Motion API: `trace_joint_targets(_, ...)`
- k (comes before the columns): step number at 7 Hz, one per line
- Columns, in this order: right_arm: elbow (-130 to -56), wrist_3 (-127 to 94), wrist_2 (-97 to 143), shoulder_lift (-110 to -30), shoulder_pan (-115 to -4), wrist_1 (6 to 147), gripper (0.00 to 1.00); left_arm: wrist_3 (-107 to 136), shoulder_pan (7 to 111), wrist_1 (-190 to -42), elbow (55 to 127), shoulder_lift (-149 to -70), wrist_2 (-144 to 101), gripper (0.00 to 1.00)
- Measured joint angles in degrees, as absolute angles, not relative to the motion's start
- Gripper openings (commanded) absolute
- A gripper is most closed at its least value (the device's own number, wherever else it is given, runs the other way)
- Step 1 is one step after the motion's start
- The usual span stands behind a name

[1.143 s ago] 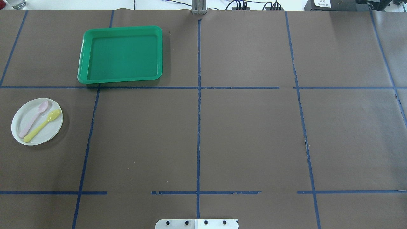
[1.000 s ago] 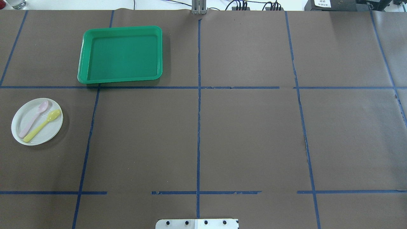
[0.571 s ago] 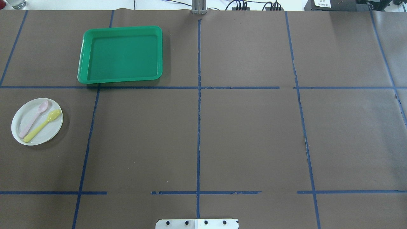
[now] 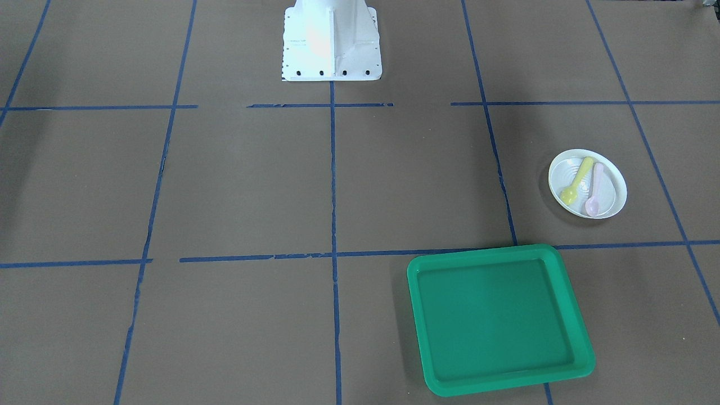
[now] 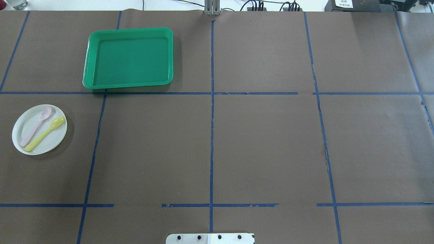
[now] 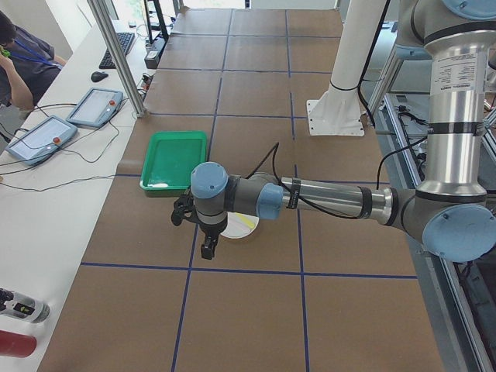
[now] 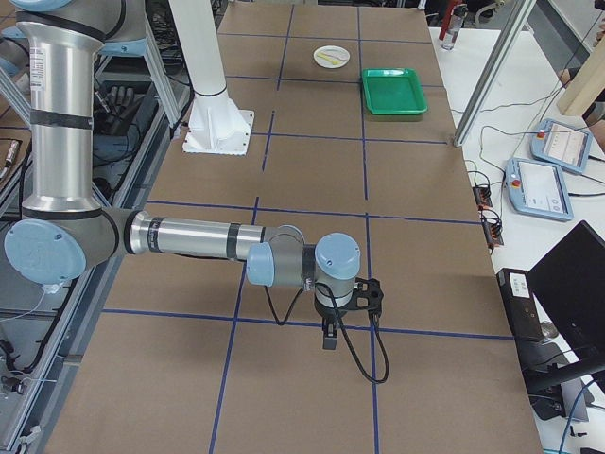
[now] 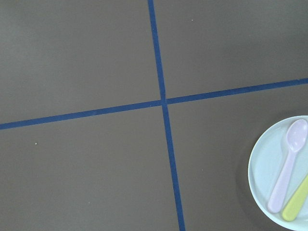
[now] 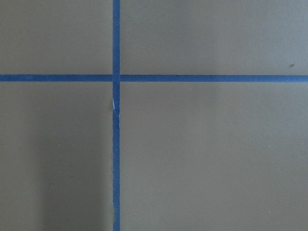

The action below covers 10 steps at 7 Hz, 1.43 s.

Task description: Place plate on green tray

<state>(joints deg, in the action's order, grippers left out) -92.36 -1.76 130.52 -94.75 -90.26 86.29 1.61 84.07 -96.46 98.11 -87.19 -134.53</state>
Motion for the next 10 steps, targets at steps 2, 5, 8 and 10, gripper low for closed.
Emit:
trace_joint_targets(2,-92.33,-1.76,130.52,-94.75,-90.26,86.29,1.00,11.97,77.48,-106.90,94.15,-86.96,-134.33,1.00)
trace_joint_targets(5,-92.34,-1.76,130.52,-94.75,-90.26,86.29,1.00,25.33,69.84,-124.95,84.95,-86.94,-133.92,1.00)
trace_joint_targets(8,-92.32,-1.76,130.52,-94.75,-90.26,86.25,1.00,29.03,66.09,-130.53,81.32,-87.53,-133.56,0.91)
trace_joint_targets(10,-92.35,-1.76,130.52,-94.75,-90.26,86.22,1.00,29.17,65.30,-131.90,79.10,-88.66,-133.44,0.89)
